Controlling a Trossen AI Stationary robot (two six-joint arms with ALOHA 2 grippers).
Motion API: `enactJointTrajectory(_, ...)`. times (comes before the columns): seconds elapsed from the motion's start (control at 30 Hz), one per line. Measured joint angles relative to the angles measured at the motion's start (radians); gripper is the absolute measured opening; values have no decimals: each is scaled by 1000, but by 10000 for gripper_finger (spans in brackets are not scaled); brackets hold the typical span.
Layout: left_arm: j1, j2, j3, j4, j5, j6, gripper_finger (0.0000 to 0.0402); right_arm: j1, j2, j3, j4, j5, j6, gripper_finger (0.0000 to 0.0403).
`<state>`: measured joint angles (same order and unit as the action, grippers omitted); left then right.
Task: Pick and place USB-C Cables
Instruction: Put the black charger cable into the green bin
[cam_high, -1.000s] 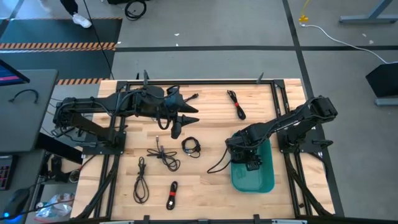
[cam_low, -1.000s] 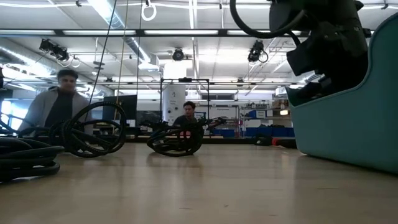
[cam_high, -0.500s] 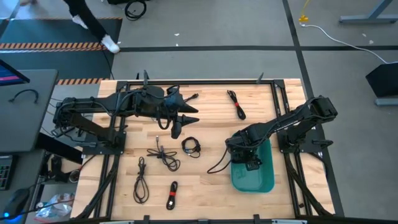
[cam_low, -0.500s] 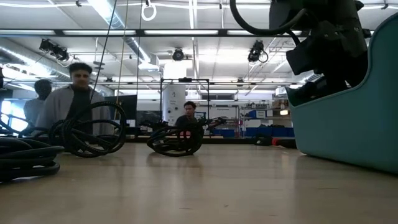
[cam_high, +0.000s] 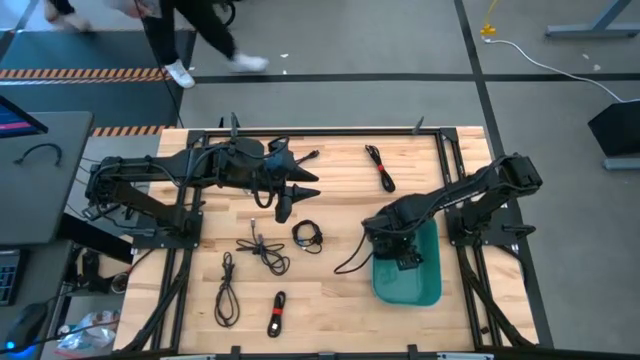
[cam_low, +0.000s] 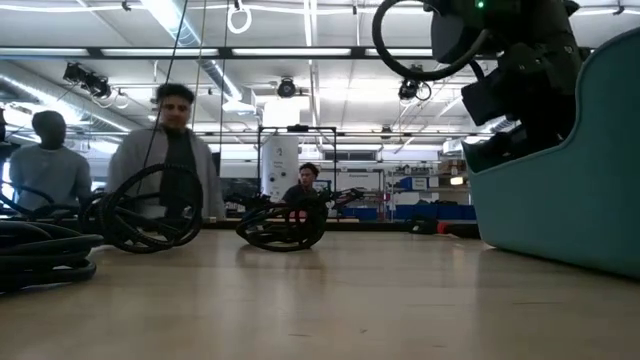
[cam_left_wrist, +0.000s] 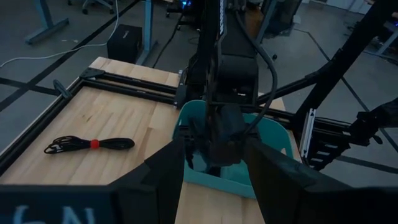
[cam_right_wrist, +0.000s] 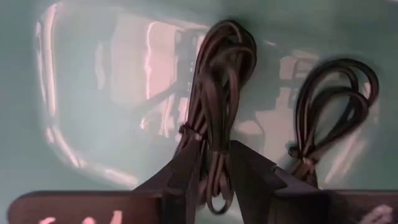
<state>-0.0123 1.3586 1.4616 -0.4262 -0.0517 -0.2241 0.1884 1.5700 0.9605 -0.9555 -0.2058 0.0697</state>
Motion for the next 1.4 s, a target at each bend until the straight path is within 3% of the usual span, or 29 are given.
enactJointTrajectory(0.6, 0, 0, 0, -54, -2, 1, 176, -59, 0, 381, -141, 25, -46, 96)
enactJointTrajectory(0.7, -1, 0, 0, -98, -70, 3, 176, -72, 0, 458, -213, 87, -47, 96)
enactJointTrajectory(0.87, 29, 0, 0, -252, -289, 7, 176, -115, 0, 598, -322, 195, -56, 96)
enactJointTrajectory(0.97, 80, 2, 0, -343, -337, -1, 176, -143, 0, 687, -346, 221, -73, 96)
enactJointTrajectory(1.2, 223, 3, 0, -427, -327, 31, 176, -213, 0, 882, -335, 225, -115, 96)
enactJointTrajectory(1.4, 386, 33, 0, -424, -164, 108, 176, -263, 0, 1024, -270, 212, -159, 96)
